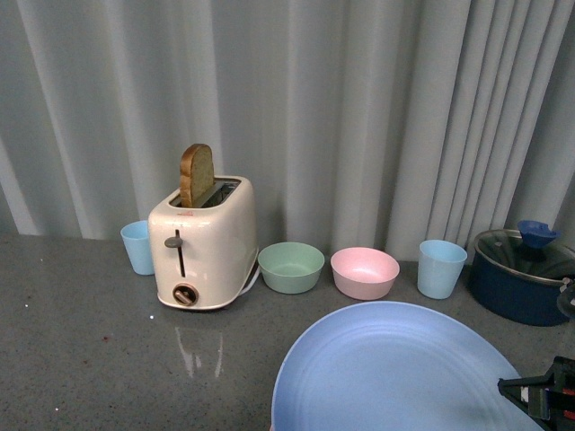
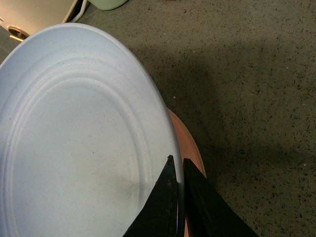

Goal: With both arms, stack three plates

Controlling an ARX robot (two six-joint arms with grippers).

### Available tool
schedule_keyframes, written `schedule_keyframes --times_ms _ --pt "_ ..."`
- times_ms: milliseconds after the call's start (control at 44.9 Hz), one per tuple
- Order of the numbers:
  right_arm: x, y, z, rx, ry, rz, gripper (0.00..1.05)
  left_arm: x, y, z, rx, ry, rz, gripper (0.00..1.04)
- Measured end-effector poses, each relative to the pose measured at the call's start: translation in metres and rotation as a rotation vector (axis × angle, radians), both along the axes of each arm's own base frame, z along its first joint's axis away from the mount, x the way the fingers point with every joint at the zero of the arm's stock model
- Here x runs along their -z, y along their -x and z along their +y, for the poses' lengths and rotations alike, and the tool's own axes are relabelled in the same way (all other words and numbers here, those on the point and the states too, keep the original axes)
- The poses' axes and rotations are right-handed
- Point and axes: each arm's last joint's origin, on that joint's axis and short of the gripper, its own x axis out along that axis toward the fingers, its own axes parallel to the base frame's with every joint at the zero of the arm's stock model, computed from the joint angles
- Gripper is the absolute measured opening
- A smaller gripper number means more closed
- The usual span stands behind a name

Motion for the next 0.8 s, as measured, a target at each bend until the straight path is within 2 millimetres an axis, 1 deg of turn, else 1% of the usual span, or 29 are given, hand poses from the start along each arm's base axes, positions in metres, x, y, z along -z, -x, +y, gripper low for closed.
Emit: schedule_keyframes --times_ms 111,312,802 --pt "0.002 -0.003 0.003 -0.003 -0.010 0.007 0.03 0.000 0.000 0.000 0.000 0.000 0.000 0.98" --pt "0.012 -0.003 0.010 -0.019 -0.003 0.048 0.03 0.000 0.000 0.000 0.000 0.000 0.000 0.98" --pt "0.023 -0.001 0.010 -0.014 0.006 0.096 0.03 0.000 0.000 0.000 0.000 0.000 0.000 0.98"
